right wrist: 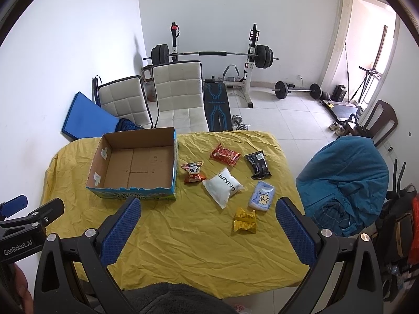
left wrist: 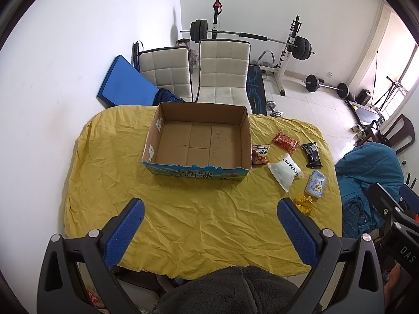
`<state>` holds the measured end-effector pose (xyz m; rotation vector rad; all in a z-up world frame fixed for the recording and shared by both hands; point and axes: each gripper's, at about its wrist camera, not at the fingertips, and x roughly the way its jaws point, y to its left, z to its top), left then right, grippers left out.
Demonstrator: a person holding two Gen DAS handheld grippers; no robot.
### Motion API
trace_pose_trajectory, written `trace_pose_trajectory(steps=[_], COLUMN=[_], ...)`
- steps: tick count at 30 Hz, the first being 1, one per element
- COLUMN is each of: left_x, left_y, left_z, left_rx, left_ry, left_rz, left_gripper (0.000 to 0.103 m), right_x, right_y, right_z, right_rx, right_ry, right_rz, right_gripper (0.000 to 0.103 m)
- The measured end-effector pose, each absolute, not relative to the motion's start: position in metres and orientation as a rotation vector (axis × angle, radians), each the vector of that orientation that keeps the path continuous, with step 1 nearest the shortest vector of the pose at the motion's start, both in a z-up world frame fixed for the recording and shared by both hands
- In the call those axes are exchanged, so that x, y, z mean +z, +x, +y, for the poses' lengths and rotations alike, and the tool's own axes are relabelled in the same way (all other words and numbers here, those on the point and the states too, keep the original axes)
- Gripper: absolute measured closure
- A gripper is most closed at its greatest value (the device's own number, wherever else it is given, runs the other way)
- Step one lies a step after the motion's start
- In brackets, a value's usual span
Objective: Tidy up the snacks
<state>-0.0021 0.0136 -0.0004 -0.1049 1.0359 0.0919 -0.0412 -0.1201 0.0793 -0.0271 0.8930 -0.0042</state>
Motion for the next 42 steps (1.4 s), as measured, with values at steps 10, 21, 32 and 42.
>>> trace_pose_trajectory(steps=[10,21,32,42], left_x=[-0.001,-0.004,-0.007,-0.035], left_y=[-0.002,0.004,0.009,0.056], left_z=[0.014,0.016,0.013,-0.009], left_rx=[0.09,0.084,0.071,-0.001], left_ry=[-0.106,-0.105,-0.106,-0.08], left_rz=[1.038,1.047,1.066,1.111], left_gripper=[0.0,0.0,0.0,0.0], right_x=[0.08,0.08,0.071,0.02], right_y=[-0.04,-0.036,-0.029,0.032], right_z=[-0.117,-0.112,-0.113,-0.196], right_rx=[0.001,0.004,0.004,-0.177], right_ry=[-0.028,-0.028,-0.021,0.061], right_rz=[0.896,0.902,0.921,1.035], right_gripper=[0.0,0.0,0.0,0.0])
